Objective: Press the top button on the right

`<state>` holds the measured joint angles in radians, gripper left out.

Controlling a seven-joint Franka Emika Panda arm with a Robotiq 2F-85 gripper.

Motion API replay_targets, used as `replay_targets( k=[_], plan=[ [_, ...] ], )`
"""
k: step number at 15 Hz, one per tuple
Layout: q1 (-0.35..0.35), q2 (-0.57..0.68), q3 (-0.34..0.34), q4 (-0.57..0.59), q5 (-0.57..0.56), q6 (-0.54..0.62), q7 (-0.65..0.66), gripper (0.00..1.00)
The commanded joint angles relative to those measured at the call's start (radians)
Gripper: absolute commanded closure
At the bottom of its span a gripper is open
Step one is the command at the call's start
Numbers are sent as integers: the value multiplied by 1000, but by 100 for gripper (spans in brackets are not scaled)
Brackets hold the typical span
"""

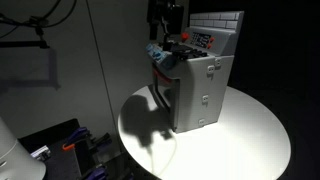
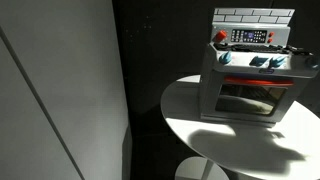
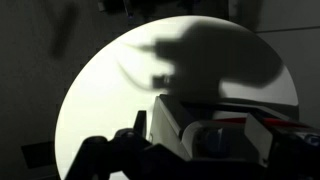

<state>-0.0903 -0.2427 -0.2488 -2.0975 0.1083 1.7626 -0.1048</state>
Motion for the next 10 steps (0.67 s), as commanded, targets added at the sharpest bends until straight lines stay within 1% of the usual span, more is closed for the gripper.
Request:
replay_targets(
  k=[1,5,10],
  plan=[
    [-24,2,21,4,5,-4,-5,0],
    [-24,0,21,4,5,-4,-5,0],
    [-17,3,44,17,9,21,13,0]
  ],
)
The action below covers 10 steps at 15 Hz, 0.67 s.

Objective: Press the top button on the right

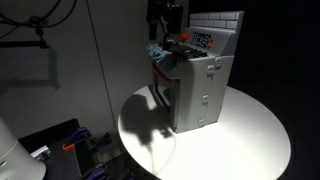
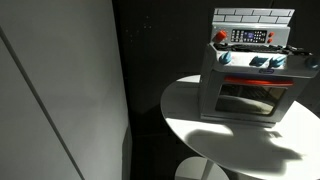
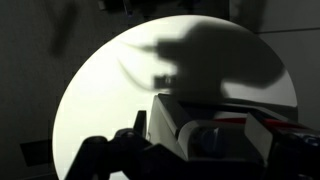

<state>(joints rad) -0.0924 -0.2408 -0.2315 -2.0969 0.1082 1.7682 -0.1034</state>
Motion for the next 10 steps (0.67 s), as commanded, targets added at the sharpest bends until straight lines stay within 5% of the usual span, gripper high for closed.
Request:
replay_targets(
  k=[1,10],
  plan=[
    [-13,1,34,16,9,27,15,0],
    [-7,52,105,48,-11,255,145,0]
  ],
)
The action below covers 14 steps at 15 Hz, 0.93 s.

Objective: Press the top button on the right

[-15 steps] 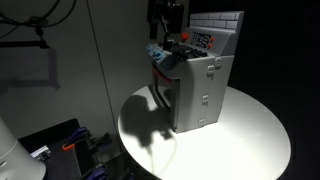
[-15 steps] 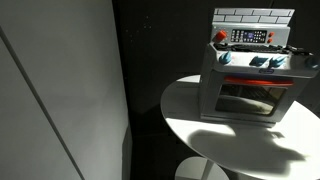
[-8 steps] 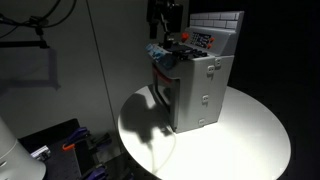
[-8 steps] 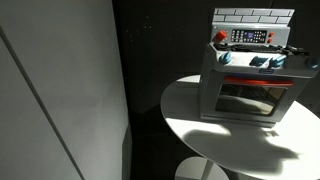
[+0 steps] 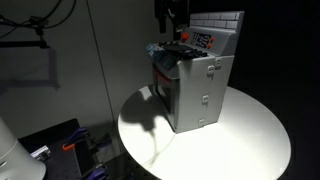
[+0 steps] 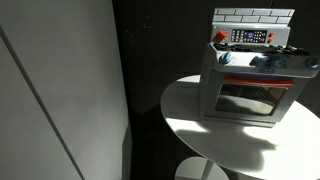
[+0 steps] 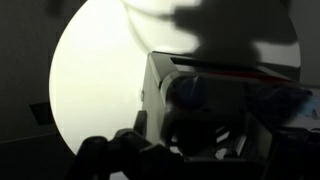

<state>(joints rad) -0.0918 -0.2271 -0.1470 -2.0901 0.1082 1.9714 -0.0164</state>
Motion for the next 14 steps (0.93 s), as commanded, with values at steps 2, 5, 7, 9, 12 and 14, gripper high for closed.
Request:
replay_targets(
  k=[2,5,7,9,12,14],
  plan=[
    [-9,64,31,56,-24,106,98,0],
    [-11,104,43,77,-50,179,157,0],
    [-12,136,49,93,-81,233,204,0],
    [-11,161,51,107,-111,271,249,0],
    [-9,196,53,126,-166,325,316,0],
    [-7,218,53,138,-196,352,356,0]
  ],
)
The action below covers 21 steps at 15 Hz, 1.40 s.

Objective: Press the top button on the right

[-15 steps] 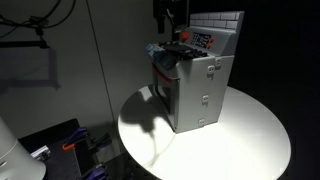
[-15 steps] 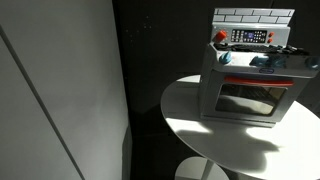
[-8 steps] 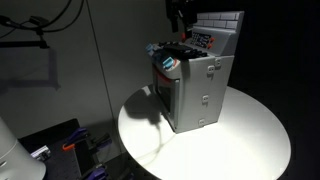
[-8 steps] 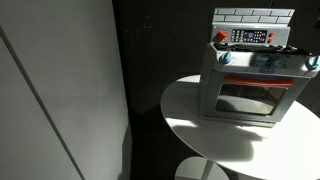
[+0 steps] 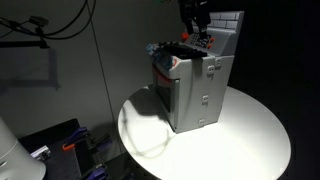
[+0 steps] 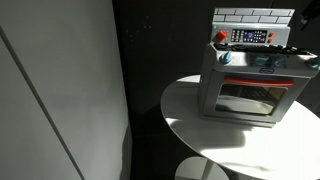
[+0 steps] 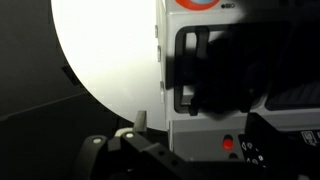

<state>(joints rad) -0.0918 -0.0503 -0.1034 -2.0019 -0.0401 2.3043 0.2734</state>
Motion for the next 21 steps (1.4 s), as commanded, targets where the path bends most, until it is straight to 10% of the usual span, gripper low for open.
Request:
replay_targets(
  k=[1,21],
  plan=[
    [-6,53,9,58,-62,29,87,0],
    [61,285,-23,303,-174,20,293,0]
  ],
)
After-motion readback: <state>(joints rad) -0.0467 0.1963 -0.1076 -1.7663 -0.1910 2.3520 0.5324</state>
